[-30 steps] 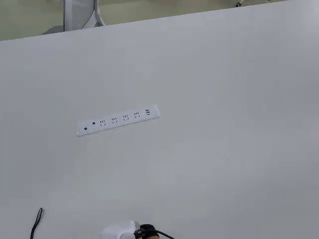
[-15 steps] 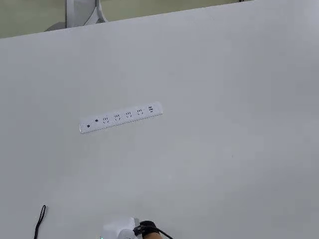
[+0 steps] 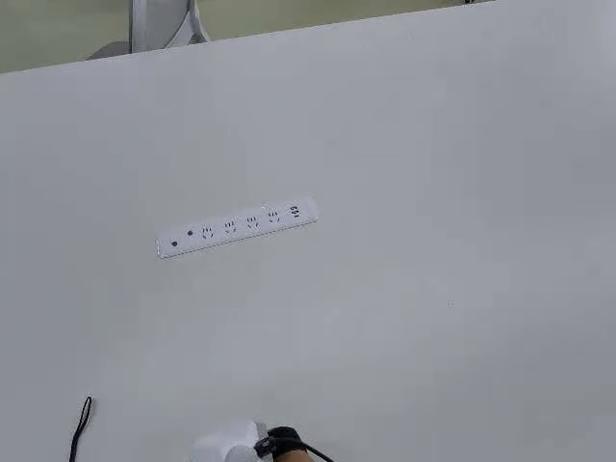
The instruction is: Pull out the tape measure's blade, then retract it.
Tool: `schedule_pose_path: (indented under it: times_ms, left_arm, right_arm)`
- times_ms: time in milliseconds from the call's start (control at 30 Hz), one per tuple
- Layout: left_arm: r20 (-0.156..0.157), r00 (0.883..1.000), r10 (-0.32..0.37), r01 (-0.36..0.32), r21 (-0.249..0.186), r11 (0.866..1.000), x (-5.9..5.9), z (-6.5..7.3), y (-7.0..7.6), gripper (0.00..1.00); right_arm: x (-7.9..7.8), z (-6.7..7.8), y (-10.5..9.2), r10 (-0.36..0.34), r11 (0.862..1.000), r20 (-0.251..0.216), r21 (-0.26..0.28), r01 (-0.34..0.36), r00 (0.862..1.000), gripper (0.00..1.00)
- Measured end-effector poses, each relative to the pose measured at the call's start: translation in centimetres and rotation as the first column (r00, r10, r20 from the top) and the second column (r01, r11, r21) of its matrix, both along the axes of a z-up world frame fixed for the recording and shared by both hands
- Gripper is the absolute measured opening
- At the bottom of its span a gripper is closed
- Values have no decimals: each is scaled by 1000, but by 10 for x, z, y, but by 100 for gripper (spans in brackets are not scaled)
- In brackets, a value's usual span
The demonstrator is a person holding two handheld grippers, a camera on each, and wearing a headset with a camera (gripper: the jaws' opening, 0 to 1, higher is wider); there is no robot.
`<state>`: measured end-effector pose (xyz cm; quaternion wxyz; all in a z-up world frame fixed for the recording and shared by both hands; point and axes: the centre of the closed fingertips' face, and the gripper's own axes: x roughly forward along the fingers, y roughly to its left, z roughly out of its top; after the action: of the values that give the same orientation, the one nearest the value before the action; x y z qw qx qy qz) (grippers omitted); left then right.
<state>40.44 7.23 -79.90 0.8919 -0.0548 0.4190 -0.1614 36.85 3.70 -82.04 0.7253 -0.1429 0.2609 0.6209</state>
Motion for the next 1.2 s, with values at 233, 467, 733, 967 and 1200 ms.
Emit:
schedule_pose_path:
  times_ms: [233,467,733,967,1200]
  left_arm:
    - [1,1000,5,-5,-1,1000,1,0,1,66]
    - [-1,1000,-5,5,-13,1000,-2,0,2,67]
    - [7,999,-36,37,-6,999,-2,3,2,66]
    - [37,996,-79,80,-45,996,2,19,3,62]
    - [69,990,-124,127,-42,991,4,33,10,61]
  right_arm:
    - [0,0,0,-14,1000,-4,-1,14,1000,13]
    - [1,-1,-1,-27,1000,-6,-8,27,1000,15]
    - [2,0,-10,-95,995,-48,-24,94,994,22]
    - [3,13,-29,-180,984,-72,-14,180,981,27]
    - [2,29,-44,-263,964,-92,5,264,961,32]
